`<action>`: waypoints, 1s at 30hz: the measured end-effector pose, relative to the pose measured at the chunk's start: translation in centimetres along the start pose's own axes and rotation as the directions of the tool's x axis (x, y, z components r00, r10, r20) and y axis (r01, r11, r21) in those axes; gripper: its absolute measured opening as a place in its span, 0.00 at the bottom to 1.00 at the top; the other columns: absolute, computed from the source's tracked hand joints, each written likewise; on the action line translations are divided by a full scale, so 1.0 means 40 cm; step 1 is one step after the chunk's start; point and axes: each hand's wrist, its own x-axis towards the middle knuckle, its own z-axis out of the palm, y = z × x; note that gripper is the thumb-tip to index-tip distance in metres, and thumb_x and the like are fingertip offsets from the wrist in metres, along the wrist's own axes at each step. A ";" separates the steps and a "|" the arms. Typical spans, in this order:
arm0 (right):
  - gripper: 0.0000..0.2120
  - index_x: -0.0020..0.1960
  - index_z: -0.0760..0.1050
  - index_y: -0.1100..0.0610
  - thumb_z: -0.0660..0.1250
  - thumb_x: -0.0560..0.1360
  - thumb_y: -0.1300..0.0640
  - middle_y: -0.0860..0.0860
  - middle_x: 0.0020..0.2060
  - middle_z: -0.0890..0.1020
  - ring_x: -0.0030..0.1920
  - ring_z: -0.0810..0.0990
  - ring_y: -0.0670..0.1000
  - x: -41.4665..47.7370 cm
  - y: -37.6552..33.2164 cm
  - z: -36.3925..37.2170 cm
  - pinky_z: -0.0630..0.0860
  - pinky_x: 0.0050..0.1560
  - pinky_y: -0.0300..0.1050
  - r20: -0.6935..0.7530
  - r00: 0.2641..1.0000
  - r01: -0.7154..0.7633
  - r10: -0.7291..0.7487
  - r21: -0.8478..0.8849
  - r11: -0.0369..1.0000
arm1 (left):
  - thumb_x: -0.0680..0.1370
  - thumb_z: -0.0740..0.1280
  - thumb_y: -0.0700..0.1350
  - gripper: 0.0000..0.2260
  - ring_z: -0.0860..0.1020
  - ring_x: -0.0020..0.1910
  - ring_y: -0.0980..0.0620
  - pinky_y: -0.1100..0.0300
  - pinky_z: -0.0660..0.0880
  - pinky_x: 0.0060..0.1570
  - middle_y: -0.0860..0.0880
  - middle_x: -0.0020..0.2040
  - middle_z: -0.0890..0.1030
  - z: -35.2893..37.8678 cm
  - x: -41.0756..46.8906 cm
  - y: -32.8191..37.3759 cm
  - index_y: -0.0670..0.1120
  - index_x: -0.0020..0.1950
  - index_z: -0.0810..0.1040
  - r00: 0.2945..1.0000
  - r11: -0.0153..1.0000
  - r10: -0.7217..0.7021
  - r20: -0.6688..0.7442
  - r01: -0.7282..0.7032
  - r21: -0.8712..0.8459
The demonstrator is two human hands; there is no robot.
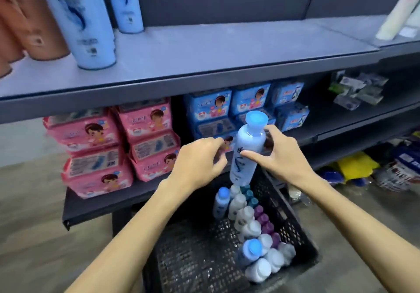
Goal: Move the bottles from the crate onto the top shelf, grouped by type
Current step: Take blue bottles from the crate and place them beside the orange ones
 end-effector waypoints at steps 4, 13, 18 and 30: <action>0.33 0.64 0.73 0.52 0.74 0.66 0.36 0.40 0.53 0.83 0.51 0.81 0.34 0.061 -0.122 -0.144 0.76 0.52 0.30 -0.082 0.991 0.111 -0.105 0.067 0.992 | 0.75 0.63 0.51 0.08 0.78 0.45 0.50 0.51 0.75 0.41 0.53 0.43 0.80 -0.174 0.061 0.047 0.50 0.51 0.76 0.980 0.995 0.100 -0.171 -0.095 0.032; 0.28 0.61 0.78 0.51 0.74 0.67 0.36 0.42 0.52 0.85 0.53 0.84 0.42 0.246 -0.322 -0.369 0.81 0.56 0.50 -0.155 0.949 0.301 -0.275 0.180 0.937 | 0.76 0.63 0.52 0.09 0.78 0.46 0.51 0.53 0.75 0.42 0.55 0.44 0.80 -0.428 0.174 0.079 0.51 0.52 0.75 0.909 0.960 0.229 -0.348 -0.152 0.235; 0.26 0.61 0.78 0.53 0.75 0.69 0.39 0.44 0.52 0.86 0.53 0.84 0.43 0.355 -0.385 -0.397 0.81 0.57 0.48 -0.171 0.929 0.361 -0.328 0.231 0.904 | 0.76 0.63 0.53 0.08 0.78 0.43 0.53 0.56 0.75 0.39 0.56 0.41 0.79 -0.497 0.217 0.085 0.52 0.50 0.75 0.891 0.955 0.230 -0.392 -0.130 0.266; 0.23 0.62 0.76 0.52 0.73 0.73 0.40 0.43 0.53 0.84 0.53 0.83 0.43 0.497 -0.413 -0.295 0.81 0.55 0.45 -0.103 0.947 0.319 -0.305 0.176 0.931 | 0.76 0.62 0.54 0.07 0.76 0.41 0.54 0.58 0.72 0.38 0.57 0.41 0.79 -0.509 0.230 0.019 0.53 0.50 0.75 0.920 0.957 0.098 -0.380 0.018 0.290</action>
